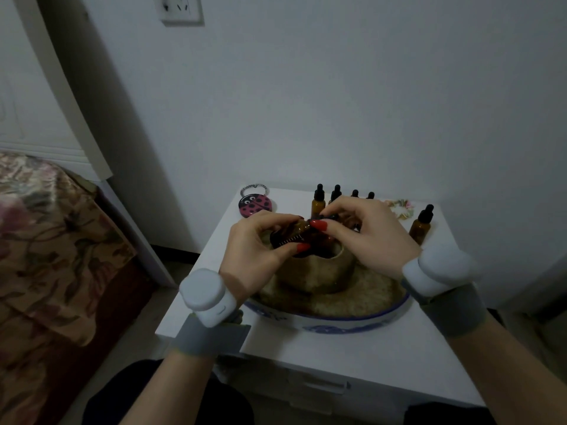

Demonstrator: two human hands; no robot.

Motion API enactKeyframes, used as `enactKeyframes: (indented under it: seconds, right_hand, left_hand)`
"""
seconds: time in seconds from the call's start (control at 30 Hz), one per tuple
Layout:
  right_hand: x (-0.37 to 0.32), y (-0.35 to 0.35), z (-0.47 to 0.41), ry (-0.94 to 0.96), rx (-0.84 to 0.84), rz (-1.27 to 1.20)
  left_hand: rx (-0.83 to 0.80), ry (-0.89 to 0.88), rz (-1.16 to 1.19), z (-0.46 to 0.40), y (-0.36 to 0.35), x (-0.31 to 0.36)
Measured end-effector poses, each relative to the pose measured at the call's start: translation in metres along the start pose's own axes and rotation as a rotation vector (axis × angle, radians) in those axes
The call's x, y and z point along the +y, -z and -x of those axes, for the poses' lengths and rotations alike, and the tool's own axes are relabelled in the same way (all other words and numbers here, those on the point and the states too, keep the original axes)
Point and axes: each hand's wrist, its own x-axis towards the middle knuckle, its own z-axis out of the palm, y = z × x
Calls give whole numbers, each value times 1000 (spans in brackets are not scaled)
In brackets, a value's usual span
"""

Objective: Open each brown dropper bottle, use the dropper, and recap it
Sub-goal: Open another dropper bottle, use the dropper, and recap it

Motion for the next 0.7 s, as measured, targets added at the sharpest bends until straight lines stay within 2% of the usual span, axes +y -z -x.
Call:
enactKeyframes:
  seconds: [0.17, 0.33, 0.43, 0.53, 0.7]
  right_hand:
    - [-2, -6, 1, -31, 39, 30]
    - [-6, -1, 2, -65, -33, 72]
    - [-4, 9, 1, -101, -79, -64]
    - [1, 15, 1, -41, -98, -157]
    - [-3, 13, 0, 48, -76, -75]
  left_hand:
    - [-30, -13, 9, 2, -3, 5]
    - [-46, -8, 16, 2, -2, 6]
    - [-36, 4, 11, 2, -3, 5]
    - [-13, 14, 9, 1, -3, 3]
    - [6, 8, 17, 0, -4, 1]
